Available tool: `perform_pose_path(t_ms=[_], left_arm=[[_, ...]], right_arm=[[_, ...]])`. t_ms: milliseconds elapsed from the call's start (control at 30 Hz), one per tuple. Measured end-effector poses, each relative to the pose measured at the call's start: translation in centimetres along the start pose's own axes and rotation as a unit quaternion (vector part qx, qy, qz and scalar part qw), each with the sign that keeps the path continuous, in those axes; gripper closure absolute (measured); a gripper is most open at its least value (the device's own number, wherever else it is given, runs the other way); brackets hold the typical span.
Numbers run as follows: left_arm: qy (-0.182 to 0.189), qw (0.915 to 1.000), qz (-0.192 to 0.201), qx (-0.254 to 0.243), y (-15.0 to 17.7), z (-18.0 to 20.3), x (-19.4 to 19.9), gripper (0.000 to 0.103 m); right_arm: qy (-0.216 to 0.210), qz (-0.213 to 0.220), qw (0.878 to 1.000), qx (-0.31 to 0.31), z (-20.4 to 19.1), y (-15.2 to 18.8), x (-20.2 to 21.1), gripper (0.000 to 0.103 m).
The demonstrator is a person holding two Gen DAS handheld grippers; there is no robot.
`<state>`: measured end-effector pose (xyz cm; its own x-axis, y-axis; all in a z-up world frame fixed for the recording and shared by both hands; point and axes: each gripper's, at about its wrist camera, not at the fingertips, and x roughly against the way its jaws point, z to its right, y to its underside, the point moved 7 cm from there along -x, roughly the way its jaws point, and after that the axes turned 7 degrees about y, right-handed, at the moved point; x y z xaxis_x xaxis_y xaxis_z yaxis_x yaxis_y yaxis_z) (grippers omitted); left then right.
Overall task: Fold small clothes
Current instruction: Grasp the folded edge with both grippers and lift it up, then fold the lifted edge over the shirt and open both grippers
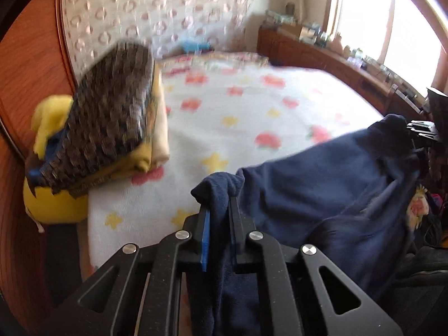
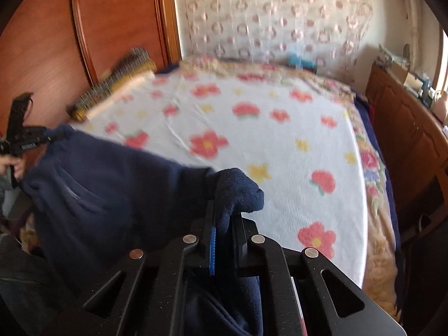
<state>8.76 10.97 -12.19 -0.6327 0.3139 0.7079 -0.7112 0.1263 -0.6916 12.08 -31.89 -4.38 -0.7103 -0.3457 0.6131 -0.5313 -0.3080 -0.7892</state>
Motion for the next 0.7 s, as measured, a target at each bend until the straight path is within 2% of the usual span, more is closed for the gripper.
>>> perform_pose_path(t_ms=[100, 267, 400, 533, 700], left_arm=[[0.008, 0.9987, 0.049, -0.008, -1.5, 1.7, 3.9, 0.092], [0.01, 0.9915, 0.127, -0.028, -4.1, 4.4, 10.5, 0.092], [0.01, 0.9818, 0.185, -0.042, -6.6, 5.8, 15.8, 0.092], [-0.005, 0.9706, 0.233, -0.061, -9.4, 6.7, 20.4, 0.093], [-0.012, 0.9513, 0.299, -0.075, -13.2, 7.1, 26.1, 0.093]], right_arm=[[-0.008, 0.043, 0.999, -0.005, -0.2, -1.3, 3.8, 0.095], [0.0, 0.114, 0.993, -0.004, -0.4, -3.4, 10.2, 0.096], [-0.007, 0.177, 0.984, -0.015, -0.4, -5.5, 16.4, 0.096], [0.025, 0.235, 0.972, -0.008, -0.1, -8.2, 22.8, 0.096], [0.043, 0.283, 0.958, 0.014, -0.1, -11.2, 30.2, 0.096]])
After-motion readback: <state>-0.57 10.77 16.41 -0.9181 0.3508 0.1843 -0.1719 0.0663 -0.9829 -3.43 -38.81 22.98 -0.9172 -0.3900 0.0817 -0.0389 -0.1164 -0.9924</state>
